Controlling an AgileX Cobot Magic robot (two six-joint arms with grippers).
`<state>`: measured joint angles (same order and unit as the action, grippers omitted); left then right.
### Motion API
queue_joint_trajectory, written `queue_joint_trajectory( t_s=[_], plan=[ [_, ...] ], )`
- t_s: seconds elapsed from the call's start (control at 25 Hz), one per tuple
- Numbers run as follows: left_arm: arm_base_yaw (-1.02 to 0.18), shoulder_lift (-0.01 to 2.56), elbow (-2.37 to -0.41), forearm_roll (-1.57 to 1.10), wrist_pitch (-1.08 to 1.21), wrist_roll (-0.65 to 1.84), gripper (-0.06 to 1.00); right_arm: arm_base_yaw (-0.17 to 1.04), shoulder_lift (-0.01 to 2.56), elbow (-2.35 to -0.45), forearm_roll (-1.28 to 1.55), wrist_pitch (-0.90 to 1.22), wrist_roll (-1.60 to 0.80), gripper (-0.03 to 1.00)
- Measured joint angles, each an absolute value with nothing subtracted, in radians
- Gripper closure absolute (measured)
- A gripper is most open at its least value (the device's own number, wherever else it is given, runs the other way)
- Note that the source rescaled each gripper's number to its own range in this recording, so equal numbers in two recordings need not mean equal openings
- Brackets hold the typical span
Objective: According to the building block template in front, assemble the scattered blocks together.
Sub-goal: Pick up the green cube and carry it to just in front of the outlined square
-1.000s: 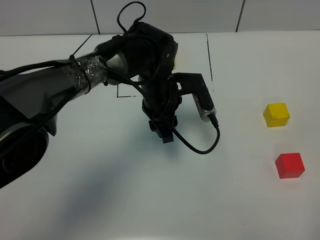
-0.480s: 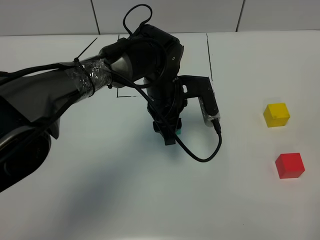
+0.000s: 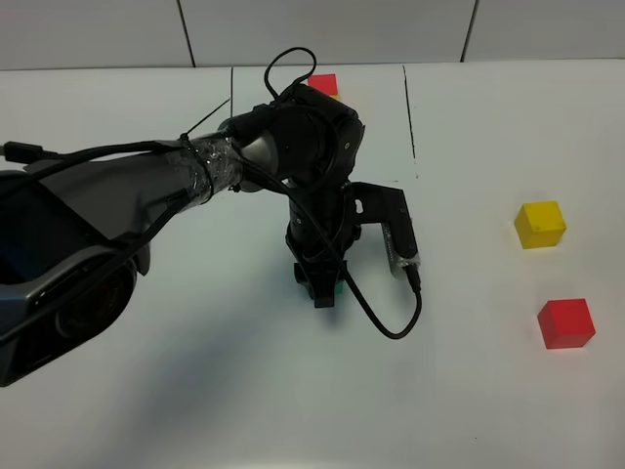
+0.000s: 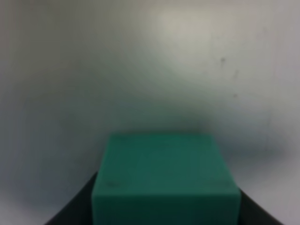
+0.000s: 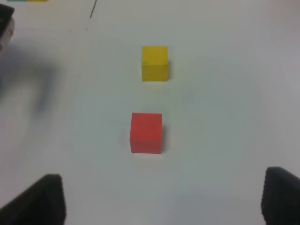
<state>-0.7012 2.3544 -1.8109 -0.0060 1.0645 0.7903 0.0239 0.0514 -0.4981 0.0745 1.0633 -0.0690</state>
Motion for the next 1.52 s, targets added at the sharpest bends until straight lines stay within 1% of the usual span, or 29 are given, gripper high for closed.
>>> queue_joint_trajectory(
  t_s=[1.4,1.44,1.48,1.52],
  plan=[
    [-0.701,2.372,-1.818,0.000,1.058,0.841,0.94,0.024,0.051,-0.498,0.075,1.063,-0.067,0.25],
    [-0.701,2.372,-1.818,0.000,1.058,0.841,0.94,0.024,0.051,-0.498,0.075,1.063,-0.068,0.25],
    [-0.701,2.372,-1.818,0.000,1.058,0.841,0.91,0.024,0.051,-0.498,0.075,1.063,-0.068,0.25],
    [-0.701,2.372,-1.818,0.000,1.060,0.841,0.86,0.024,0.051,-0.498,0.075,1.063,-0.068,0.25]
  ],
)
